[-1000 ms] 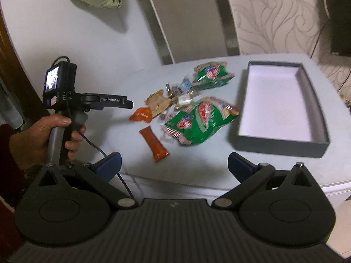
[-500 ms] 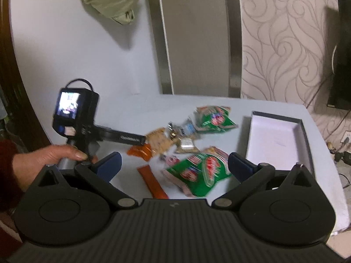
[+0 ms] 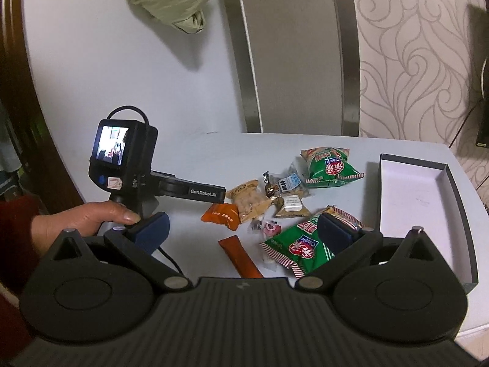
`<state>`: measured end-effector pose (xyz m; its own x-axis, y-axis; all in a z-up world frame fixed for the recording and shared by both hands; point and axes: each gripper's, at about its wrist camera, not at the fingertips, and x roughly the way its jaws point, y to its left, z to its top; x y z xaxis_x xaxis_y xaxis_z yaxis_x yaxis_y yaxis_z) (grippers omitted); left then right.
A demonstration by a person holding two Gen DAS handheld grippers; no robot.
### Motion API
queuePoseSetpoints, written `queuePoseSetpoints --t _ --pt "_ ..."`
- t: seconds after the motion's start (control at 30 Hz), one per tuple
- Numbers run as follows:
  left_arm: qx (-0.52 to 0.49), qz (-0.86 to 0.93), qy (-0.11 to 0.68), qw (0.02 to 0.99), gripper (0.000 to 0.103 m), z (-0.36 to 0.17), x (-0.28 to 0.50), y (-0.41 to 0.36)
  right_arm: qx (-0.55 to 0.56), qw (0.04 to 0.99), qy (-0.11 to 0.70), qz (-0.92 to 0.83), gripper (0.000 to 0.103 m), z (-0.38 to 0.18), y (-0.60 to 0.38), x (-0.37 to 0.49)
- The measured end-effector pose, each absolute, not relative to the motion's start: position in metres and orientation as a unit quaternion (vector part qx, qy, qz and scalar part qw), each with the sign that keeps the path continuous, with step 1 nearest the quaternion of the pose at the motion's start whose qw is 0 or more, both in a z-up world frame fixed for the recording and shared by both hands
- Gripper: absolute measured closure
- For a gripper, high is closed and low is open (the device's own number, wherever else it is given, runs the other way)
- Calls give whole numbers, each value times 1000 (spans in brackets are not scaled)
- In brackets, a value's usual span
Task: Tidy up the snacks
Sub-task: 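Move both tools over the snack pile on the table, then grasp the long orange stick snack with right tool while left tool grasps the square orange packet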
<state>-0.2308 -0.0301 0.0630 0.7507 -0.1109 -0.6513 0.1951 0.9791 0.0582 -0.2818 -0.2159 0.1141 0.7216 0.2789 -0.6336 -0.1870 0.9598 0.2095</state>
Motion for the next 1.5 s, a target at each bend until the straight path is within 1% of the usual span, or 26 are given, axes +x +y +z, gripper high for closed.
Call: queuePoseSetpoints --t 0.67,0.8,0.97,1.07,1.2,1.3,1.33,1.4,1.5 --pt "64 -83 348 932 3 58 -242 -16 83 910 380 142 0 98 -208 -281" --pt "72 -90 337 935 3 59 -244 -12 93 908 383 142 0 95 -208 -276" --pt "83 -159 295 939 3 54 -248 -7 96 906 387 141 0 91 -208 -273" --pt "117 -210 270 932 3 46 -251 -11 97 906 388 137 0 90 -210 -274" --pt "132 -266 293 909 4 34 -241 -18 98 907 391 125 0 88 -212 -275" --pt "136 -265 309 903 4 22 -233 -22 99 907 394 116 0 87 -213 -278" --pt "133 -265 315 902 5 19 -230 -22 99 907 394 113 0 87 -213 -280" --pt "123 -264 331 898 16 14 -221 -22 100 907 395 108 0 87 -215 -284" --pt "108 -260 352 893 24 8 -207 -21 104 906 397 101 0 87 -217 -289"
